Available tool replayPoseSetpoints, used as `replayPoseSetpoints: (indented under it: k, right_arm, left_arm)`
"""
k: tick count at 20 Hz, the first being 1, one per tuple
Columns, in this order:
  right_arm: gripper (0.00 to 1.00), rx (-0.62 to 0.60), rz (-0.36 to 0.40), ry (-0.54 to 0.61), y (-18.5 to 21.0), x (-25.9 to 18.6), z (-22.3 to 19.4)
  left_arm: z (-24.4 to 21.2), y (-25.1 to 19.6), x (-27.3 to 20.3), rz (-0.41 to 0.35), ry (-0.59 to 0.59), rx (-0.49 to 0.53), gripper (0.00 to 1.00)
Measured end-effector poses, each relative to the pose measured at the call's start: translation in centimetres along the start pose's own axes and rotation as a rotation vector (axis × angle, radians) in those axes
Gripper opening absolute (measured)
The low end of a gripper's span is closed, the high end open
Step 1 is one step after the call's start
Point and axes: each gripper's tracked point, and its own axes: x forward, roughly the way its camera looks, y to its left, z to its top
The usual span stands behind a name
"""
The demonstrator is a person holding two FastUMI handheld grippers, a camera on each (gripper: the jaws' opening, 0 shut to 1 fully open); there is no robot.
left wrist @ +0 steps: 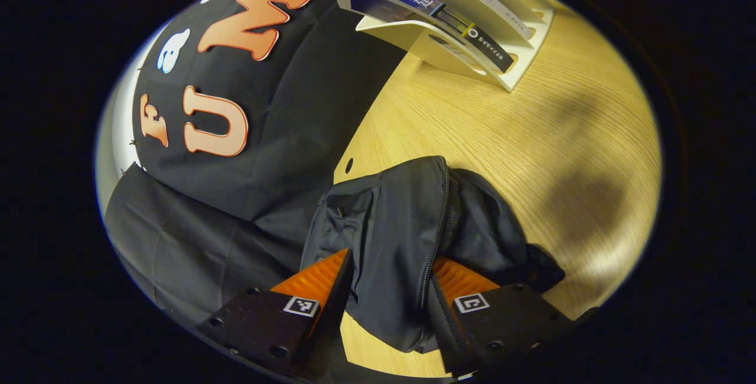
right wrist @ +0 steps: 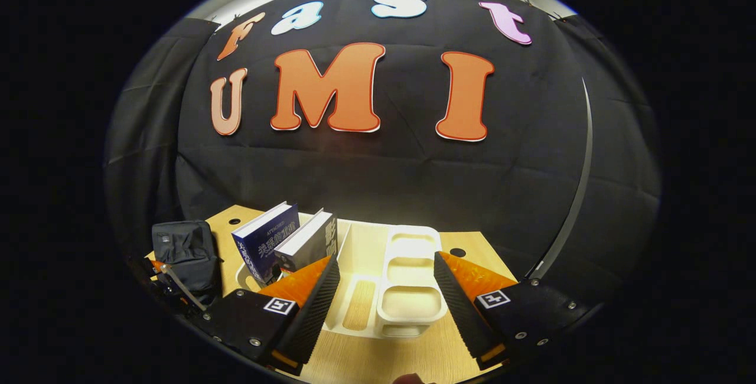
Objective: Open the schoolbag, grab two books from the bookshelf and put them into the schoolbag.
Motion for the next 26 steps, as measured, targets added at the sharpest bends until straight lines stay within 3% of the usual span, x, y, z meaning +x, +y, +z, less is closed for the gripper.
replayPoseSetpoints:
  k: [1, 3, 4, 5, 6, 7, 8, 10, 16, 23, 26]
  right_arm:
    - [0.95, -0.003, 0.006, 0.001, 0.0, -0.1, 0.0]
    - [0.95, -0.006, 0.024, 0.004, 0.3, -0.1, -0.1]
    - [0.95, -0.005, 0.037, 0.012, 0.5, -0.2, -0.3]
    - [0.95, -0.006, 0.043, 0.018, 0.7, -0.2, -0.4]
    - [0.95, -0.006, 0.052, 0.028, 1.0, -0.3, -0.4]
    - [0.95, -0.006, 0.061, 0.035, 1.3, -0.4, -0.5]
    - [0.95, -0.007, 0.07, 0.045, 1.8, -0.5, -0.4]
    - [0.95, -0.004, 0.087, 0.073, 2.9, -0.6, -0.5]
    - [0.95, -0.035, 0.087, 0.16, 7.5, -0.3, 0.0]
    - [0.96, 0.051, 0.0, 0.297, 13.8, 0.8, 2.2]
    - [0.95, -0.009, -0.054, 0.337, 16.0, 1.3, 3.5]
  left_arm:
    - [0.1, 0.3, 0.0, -0.013, 0.009, -0.004, 0.75]
    - [0.4, 1.1, -0.2, -0.044, 0.012, -0.019, 0.56]
    - [0.4, 1.6, -0.4, -0.057, 0.015, -0.029, 0.36]
    - [0.7, 1.8, -0.5, -0.089, 0.019, -0.039, 0.44]
    - [0.9, 2.5, -0.5, -0.099, 0.017, -0.052, 0.23]
    - [1.0, 2.9, -0.6, -0.133, 0.023, -0.07, 0.22]
    - [1.1, 3.4, -0.8, -0.16, 0.024, -0.094, 0.13]
    - [1.1, 4.1, -0.6, -0.224, 0.034, -0.133, 0.07]
    - [1.4, 6.9, -0.5, -0.464, 0.01, -0.161, 0.06]
    - [1.0, 12.2, 0.4, -0.698, -0.069, -0.145, 0.06]
    - [0.9, 14.3, 0.7, -0.802, -0.092, -0.151, 0.06]
